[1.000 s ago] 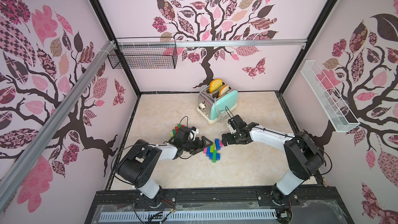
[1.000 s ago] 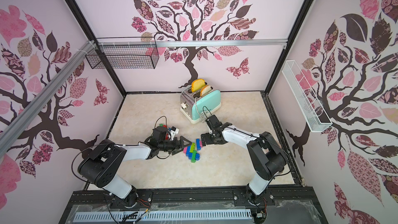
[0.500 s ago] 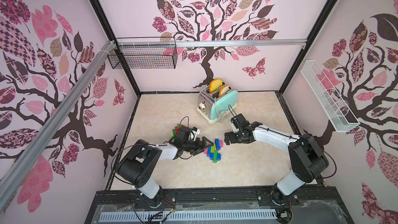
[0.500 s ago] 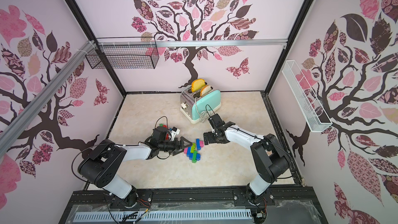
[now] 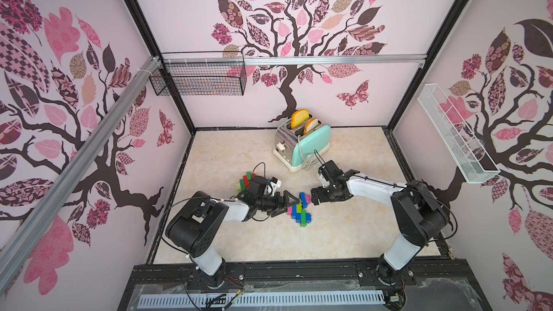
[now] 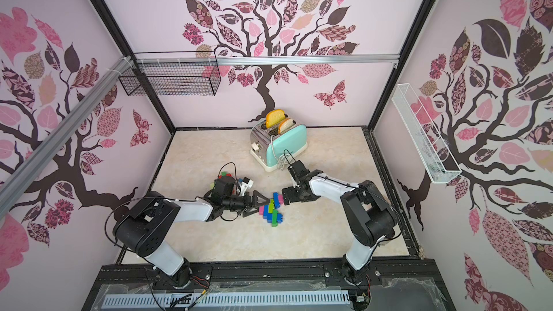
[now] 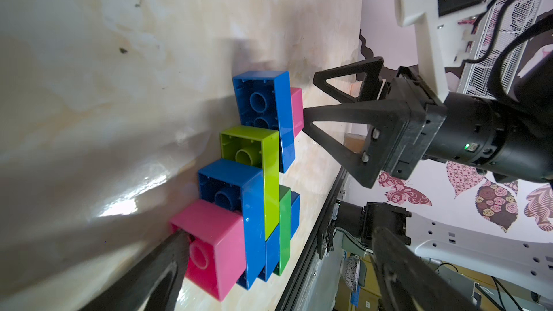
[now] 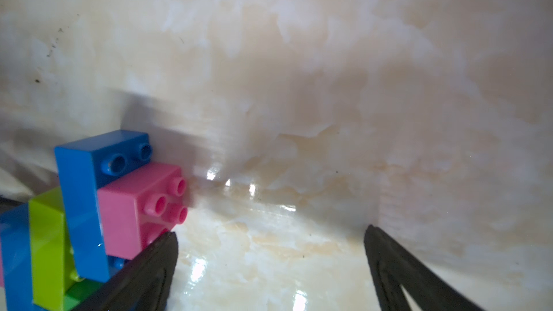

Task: Assemble a heart with lego
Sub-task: Assemble the lego brick at the center of the board.

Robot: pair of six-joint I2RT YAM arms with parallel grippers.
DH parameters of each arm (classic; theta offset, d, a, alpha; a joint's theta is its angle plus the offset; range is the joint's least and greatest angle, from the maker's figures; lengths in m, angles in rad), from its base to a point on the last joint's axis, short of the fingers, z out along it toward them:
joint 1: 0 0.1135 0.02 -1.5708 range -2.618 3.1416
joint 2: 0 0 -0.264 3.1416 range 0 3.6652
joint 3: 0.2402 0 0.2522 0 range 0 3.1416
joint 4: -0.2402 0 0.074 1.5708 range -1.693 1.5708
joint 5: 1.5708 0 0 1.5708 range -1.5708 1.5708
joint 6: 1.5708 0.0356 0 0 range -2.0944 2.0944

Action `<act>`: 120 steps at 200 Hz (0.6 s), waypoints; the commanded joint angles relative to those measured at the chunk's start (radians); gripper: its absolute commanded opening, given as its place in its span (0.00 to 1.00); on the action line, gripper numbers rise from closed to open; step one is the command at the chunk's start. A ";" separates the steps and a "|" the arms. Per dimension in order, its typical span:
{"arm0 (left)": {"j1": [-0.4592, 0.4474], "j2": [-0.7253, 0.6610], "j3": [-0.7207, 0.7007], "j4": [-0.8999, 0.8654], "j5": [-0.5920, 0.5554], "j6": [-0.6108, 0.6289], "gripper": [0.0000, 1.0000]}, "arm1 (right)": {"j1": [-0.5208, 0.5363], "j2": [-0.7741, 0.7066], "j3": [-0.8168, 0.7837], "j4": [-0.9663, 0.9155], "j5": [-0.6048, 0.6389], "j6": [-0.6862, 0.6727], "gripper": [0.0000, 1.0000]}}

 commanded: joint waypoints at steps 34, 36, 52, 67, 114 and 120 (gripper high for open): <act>-0.002 0.009 0.020 0.019 -0.016 -0.008 0.97 | -0.021 -0.039 0.031 -0.055 0.024 -0.001 0.99; -0.002 0.009 0.020 0.020 -0.016 -0.009 0.97 | -0.021 -0.037 0.032 -0.053 0.026 0.000 1.00; -0.002 0.010 0.022 0.021 -0.017 -0.009 0.97 | -0.039 -0.021 0.046 -0.048 0.028 -0.002 1.00; -0.002 0.011 0.025 0.018 -0.021 -0.007 0.97 | -0.052 0.002 0.055 -0.026 0.024 -0.013 0.99; -0.002 0.019 0.025 0.021 -0.026 -0.011 0.97 | -0.054 0.078 0.122 0.049 -0.001 -0.051 0.99; -0.002 0.021 0.025 0.021 -0.026 -0.012 0.97 | -0.055 0.090 0.133 0.052 -0.002 -0.059 1.00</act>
